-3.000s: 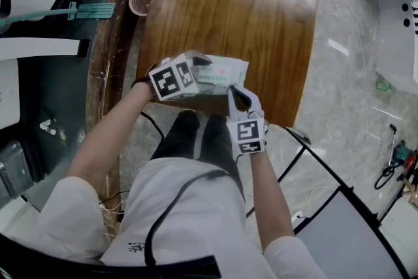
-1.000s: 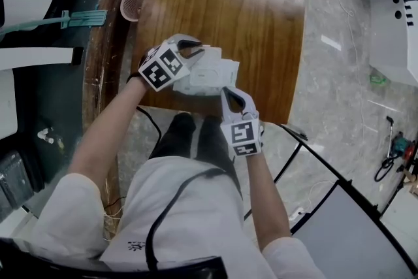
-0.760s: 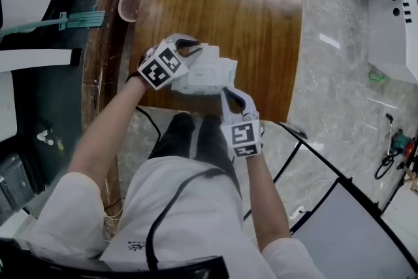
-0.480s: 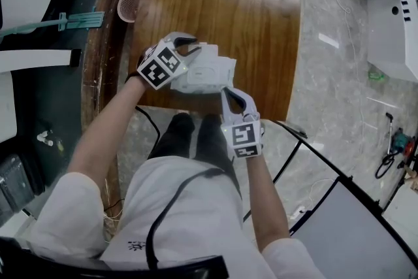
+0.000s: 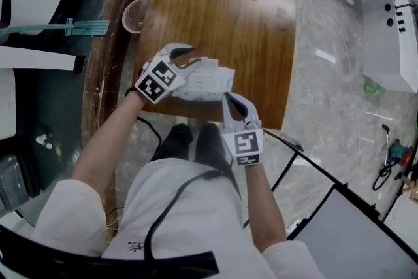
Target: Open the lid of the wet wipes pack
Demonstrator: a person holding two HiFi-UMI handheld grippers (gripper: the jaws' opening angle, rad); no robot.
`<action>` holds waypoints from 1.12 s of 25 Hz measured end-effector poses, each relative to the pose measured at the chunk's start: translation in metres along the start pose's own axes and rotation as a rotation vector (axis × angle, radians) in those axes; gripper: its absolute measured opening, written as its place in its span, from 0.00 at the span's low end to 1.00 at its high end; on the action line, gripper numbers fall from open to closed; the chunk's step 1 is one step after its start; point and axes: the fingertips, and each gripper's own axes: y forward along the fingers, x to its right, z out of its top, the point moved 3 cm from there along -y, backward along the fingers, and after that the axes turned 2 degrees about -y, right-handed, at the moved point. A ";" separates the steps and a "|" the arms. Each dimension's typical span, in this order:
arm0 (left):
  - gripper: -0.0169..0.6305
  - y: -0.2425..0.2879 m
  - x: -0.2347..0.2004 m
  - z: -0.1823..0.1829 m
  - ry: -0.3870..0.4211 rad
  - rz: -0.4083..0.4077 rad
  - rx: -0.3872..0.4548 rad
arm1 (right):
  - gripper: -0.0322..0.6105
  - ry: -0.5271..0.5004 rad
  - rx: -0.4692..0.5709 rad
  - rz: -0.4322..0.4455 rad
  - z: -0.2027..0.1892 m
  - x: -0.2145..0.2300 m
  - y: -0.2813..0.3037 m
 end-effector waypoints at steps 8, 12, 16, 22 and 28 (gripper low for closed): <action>0.25 -0.057 0.014 0.039 -0.093 0.080 0.179 | 0.06 -0.026 0.110 0.019 0.048 -0.005 -0.025; 0.16 -0.086 0.028 0.049 -0.116 0.113 0.231 | 0.06 -0.040 0.177 0.034 0.076 -0.010 -0.043; 0.07 -0.114 0.043 0.057 -0.137 0.152 0.296 | 0.06 -0.029 0.243 0.051 0.102 -0.018 -0.059; 0.04 -0.138 0.057 0.060 -0.139 0.181 0.345 | 0.06 -0.008 0.253 0.061 0.108 -0.020 -0.067; 0.04 -0.150 0.060 0.057 -0.145 0.198 0.359 | 0.06 -0.018 0.249 0.059 0.109 -0.021 -0.071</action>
